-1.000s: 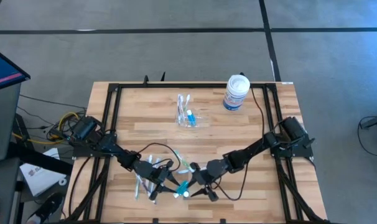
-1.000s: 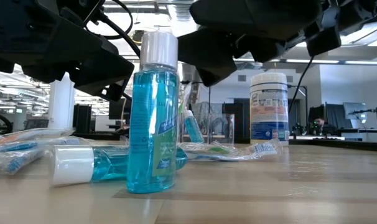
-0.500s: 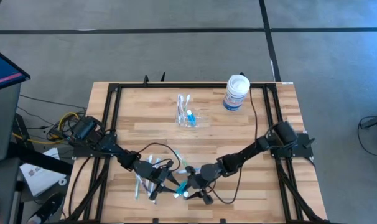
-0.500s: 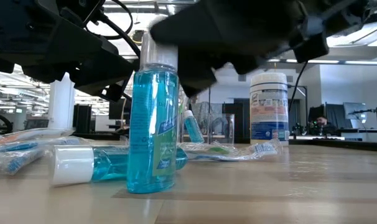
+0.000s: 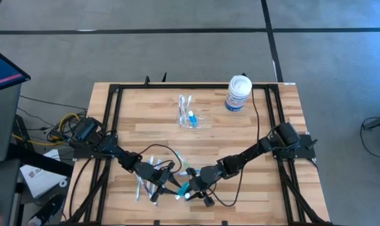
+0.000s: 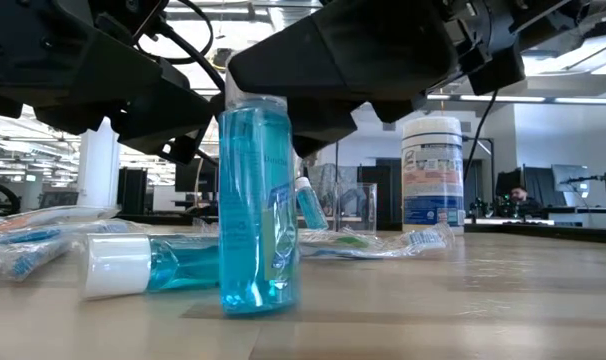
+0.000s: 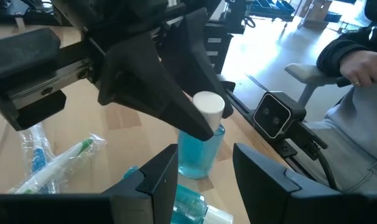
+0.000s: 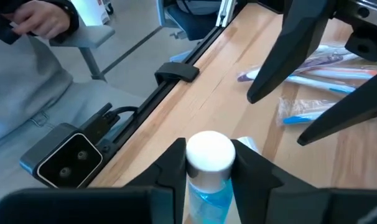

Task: Pick & Place toothbrushing station
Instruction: Put the bottom mouthwash into the transparent organizer

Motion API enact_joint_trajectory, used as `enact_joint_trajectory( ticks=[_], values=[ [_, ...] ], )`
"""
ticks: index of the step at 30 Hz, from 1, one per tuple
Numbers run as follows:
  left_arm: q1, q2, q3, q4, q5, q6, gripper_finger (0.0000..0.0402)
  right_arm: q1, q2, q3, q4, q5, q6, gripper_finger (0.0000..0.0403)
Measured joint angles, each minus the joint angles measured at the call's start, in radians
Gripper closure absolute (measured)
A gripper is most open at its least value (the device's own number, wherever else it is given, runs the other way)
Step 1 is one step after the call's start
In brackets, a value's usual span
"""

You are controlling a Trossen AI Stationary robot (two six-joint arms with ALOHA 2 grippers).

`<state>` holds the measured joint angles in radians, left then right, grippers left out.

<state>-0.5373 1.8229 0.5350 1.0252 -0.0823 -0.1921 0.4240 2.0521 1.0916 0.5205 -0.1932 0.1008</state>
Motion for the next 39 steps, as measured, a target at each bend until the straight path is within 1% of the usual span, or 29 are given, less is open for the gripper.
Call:
enact_joint_trajectory(
  ticks=[10,19,26,31,34,39],
  values=[
    [0.0,0.0,0.0,0.0,-0.001,0.0,0.0253,0.0,-0.015,0.0,-0.016,0.0,-0.007,0.0317],
    [0.0,0.0,0.0,0.0,-0.004,0.0,0.0253,-0.008,-0.096,0.0,-0.114,0.011,-0.052,0.0317],
    [0.0,0.0,0.0,0.0,-0.004,0.0,0.0253,-0.038,-0.161,0.0,-0.195,0.016,-0.106,0.0317],
    [0.0,0.0,0.0,0.0,-0.004,0.0,0.0253,-0.064,-0.21,-0.001,-0.275,0.067,-0.139,0.0317],
    [0.0,0.0,0.0,0.0,-0.004,0.0,0.0253,-0.082,-0.242,-0.001,-0.304,0.074,-0.154,0.0317],
    [0.0,0.0,0.0,0.0,0.0,0.0,0.0253,-0.116,-0.287,-0.001,-0.371,0.116,-0.178,0.0317]
  ],
)
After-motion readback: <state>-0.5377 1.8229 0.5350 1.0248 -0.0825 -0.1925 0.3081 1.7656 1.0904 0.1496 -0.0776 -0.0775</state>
